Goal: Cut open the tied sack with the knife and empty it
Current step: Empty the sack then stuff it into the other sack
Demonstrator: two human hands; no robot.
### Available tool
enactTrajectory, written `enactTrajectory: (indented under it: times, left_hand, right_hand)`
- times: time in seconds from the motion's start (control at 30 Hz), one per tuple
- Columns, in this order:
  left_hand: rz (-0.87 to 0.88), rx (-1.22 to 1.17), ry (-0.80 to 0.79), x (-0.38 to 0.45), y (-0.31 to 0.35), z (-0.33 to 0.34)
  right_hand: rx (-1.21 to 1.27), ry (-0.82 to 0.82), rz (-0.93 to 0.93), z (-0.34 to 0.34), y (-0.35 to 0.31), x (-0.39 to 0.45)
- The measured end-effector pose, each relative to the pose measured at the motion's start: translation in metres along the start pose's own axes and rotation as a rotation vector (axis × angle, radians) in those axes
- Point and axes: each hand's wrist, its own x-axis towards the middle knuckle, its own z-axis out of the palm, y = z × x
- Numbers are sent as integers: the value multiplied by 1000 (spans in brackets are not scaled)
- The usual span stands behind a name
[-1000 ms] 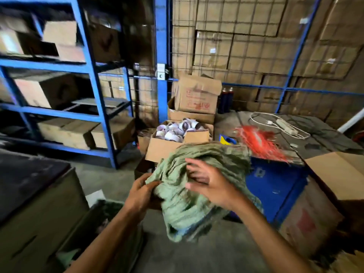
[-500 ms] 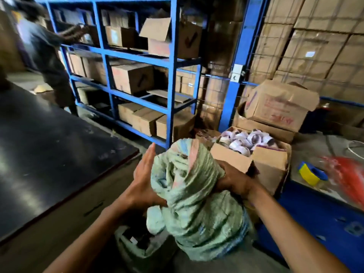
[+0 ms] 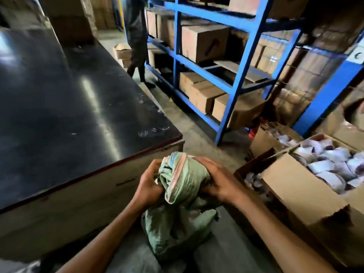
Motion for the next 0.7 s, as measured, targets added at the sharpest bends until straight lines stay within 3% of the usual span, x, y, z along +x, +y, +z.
enactTrajectory:
  times: [0.07, 0.2, 0.47, 0.6, 0.63, 0.7]
  left_hand:
    - [-99, 68, 0, 19, -29, 19]
    - [-321, 130, -225, 46, -96, 56]
    - [-912, -74, -314, 35, -283, 113]
    - [-915, 28, -335, 10, -371, 132]
    - [-850, 138, -343, 6, -392, 136]
    - [-673, 619, -406, -3, -427, 143]
  right_hand:
    - [-93, -20, -19, 12, 35, 27]
    - [-247, -120, -10, 50, 116, 67]
    - [-339, -410, 19, 211, 285, 114]
    - [-370, -431, 14, 309, 349, 120]
    - [-380, -423, 3, 332, 363, 119]
    - [-397, -440, -9, 372, 386, 118]
